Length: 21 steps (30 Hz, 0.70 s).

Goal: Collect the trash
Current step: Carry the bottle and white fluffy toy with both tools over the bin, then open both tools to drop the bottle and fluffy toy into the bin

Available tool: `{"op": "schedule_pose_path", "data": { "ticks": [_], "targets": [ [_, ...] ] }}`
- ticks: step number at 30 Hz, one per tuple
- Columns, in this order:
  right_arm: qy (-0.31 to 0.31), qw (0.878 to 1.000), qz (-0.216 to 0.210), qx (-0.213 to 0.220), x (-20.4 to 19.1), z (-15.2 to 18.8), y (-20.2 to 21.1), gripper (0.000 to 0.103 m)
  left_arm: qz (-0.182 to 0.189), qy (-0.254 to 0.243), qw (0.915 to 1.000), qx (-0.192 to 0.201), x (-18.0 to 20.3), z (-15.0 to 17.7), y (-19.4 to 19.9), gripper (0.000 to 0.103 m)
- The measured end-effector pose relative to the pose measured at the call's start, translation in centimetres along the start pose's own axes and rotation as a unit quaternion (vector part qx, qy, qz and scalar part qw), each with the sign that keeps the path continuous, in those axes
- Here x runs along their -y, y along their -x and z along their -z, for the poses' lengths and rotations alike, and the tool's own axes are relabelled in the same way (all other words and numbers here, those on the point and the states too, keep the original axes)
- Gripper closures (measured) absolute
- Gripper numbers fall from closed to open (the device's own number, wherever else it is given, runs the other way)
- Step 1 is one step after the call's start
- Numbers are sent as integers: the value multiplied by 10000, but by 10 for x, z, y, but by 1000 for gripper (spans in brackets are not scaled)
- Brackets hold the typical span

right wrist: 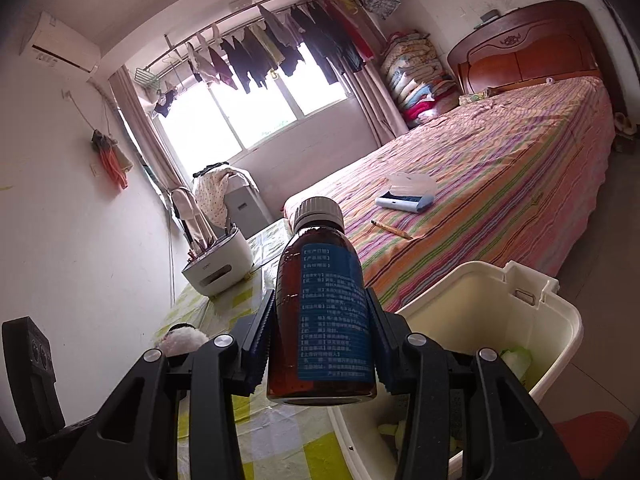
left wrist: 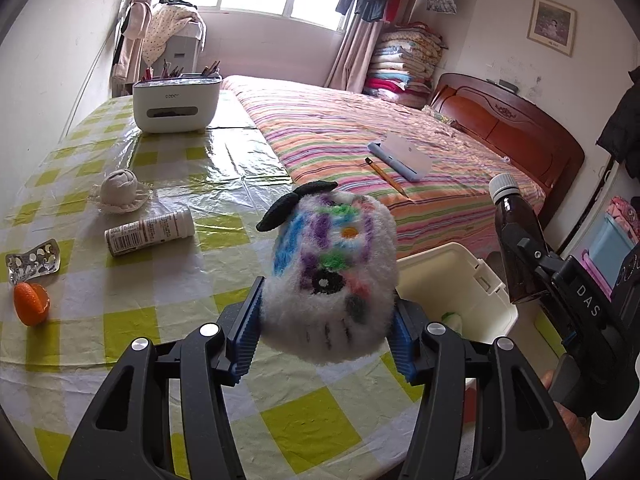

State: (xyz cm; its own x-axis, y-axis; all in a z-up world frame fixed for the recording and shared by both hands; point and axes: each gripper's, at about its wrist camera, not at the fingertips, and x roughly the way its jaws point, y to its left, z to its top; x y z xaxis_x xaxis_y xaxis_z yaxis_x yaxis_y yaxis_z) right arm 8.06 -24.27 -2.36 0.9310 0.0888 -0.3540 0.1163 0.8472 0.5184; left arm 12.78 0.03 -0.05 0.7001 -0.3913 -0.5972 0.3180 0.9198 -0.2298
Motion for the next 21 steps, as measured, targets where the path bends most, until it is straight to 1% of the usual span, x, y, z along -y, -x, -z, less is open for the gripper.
{"op": "schedule_pose_path", "data": {
  "ticks": [4,7,12,14,21],
  "targets": [
    [-387,9986,264,241,16,-2,8,61,134,-44,9999,13,8,1,1,50],
    [-621,9970,389,232,27,-4,9,60,194,-154,9997,17,15,3,1,50],
    [-944,9947,337,222,41,-6,9,60,362,-126,9993,-24,23,5,-5,49],
    [-985,9943,308,267,42,-5,11,56,405,-152,9991,-37,28,6,-9,49],
    [-1308,9894,132,615,54,-6,25,51,521,-284,9980,-214,48,10,-26,49]
  ]
}}
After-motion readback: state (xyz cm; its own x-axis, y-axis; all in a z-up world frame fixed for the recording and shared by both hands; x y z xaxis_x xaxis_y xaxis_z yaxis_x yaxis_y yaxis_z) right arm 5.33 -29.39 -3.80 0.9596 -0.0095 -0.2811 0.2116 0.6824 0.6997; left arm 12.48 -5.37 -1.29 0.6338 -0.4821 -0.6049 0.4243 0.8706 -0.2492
